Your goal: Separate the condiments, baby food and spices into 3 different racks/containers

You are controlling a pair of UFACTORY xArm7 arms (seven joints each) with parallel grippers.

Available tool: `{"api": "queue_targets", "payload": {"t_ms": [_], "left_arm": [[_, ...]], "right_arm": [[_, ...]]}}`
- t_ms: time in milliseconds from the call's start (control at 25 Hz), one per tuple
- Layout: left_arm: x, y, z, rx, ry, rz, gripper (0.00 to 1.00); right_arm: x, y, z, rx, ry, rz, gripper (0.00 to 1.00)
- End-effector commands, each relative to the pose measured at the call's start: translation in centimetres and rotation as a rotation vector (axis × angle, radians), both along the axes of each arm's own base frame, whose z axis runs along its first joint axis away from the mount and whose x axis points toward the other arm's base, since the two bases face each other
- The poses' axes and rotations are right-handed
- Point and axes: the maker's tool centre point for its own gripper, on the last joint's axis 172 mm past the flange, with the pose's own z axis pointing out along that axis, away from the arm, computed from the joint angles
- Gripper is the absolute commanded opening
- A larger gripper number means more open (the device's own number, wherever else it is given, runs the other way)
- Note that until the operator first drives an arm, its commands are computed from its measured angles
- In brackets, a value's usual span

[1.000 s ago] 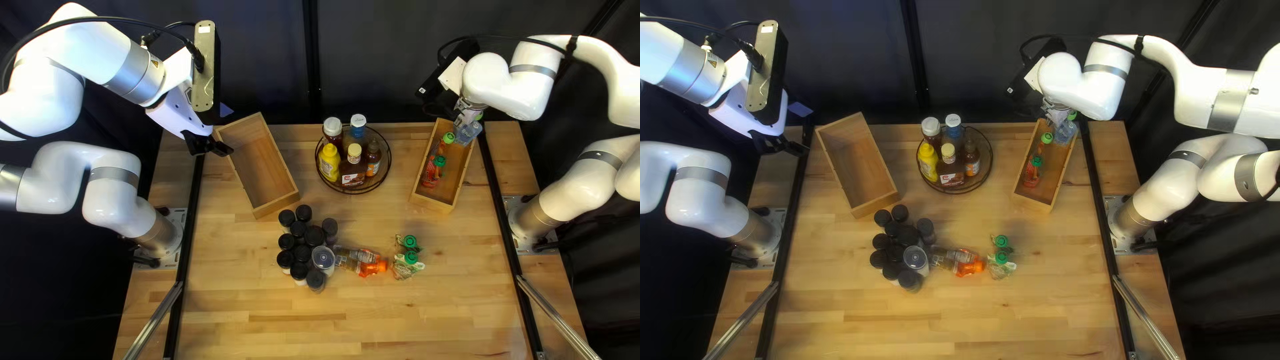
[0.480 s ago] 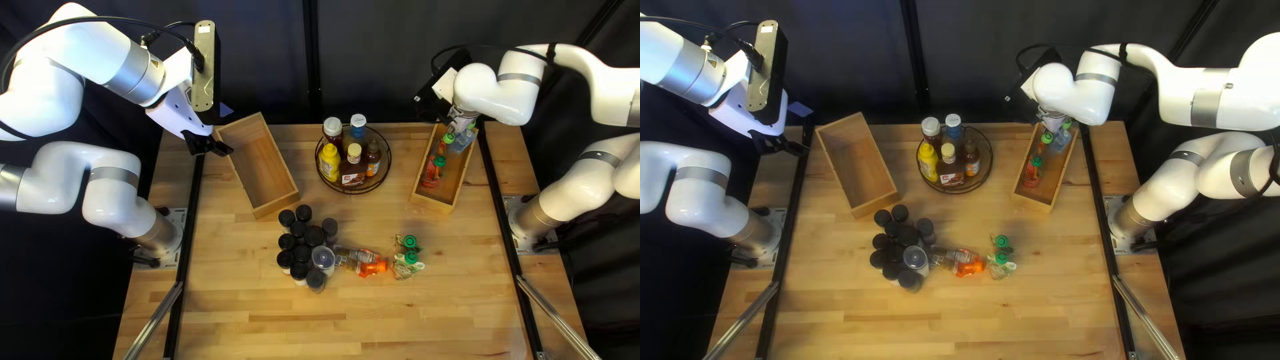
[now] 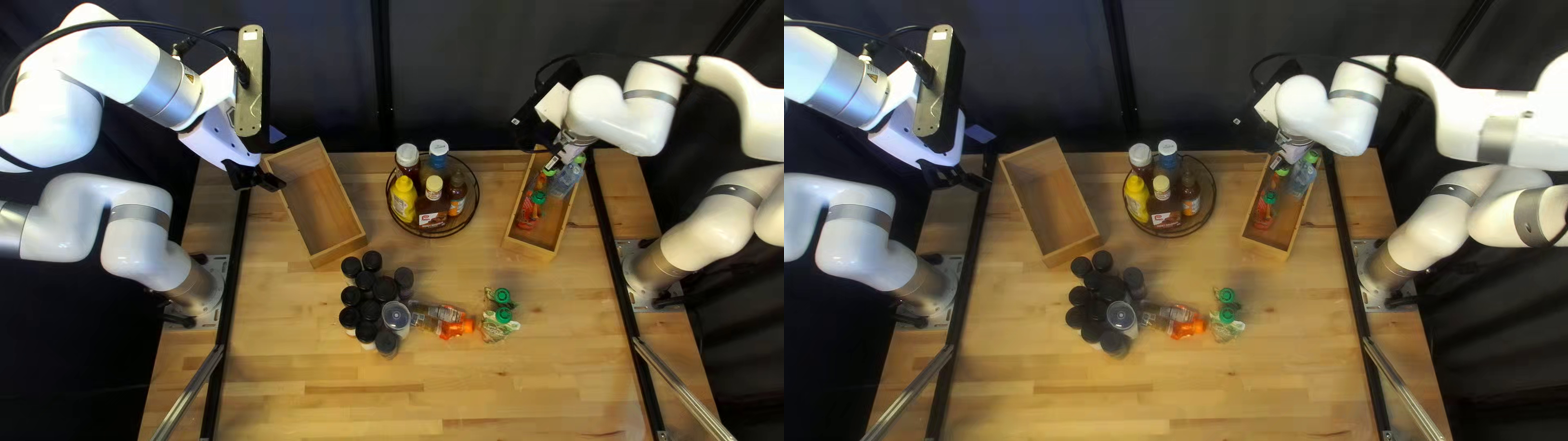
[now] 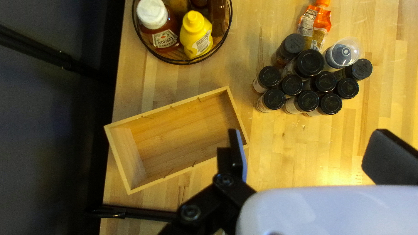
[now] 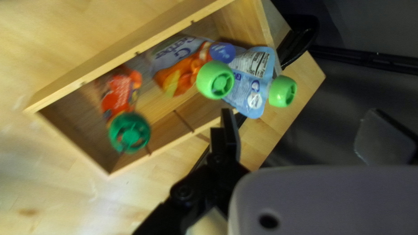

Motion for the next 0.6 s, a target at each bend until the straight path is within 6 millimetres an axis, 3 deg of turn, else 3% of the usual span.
{"api": "queue_targets", "payload": {"t_ms": [40,160,320,600], "left_arm": [[0.0,0.0,0.0,0.0,0.0,0.0,1.0],[0.0,0.0,0.0,0.0,0.0,0.0,1.0],[0.0,0.0,0.0,0.0,0.0,0.0,1.0],[0.0,0.0,0.0,0.0,0.0,0.0,1.0]], "right_arm": [[4.3,4.1,1.5,0.048,-0.036,0.093,1.0],[7.1,7.0,1.8,0.083,-0.049,0.147,1.0],[11.5,13.3,1.6,0.145,-0.057,0.244,1.0],[14.7,21.0,0.4,0.204,-0.08,0.333,1.0]]}}
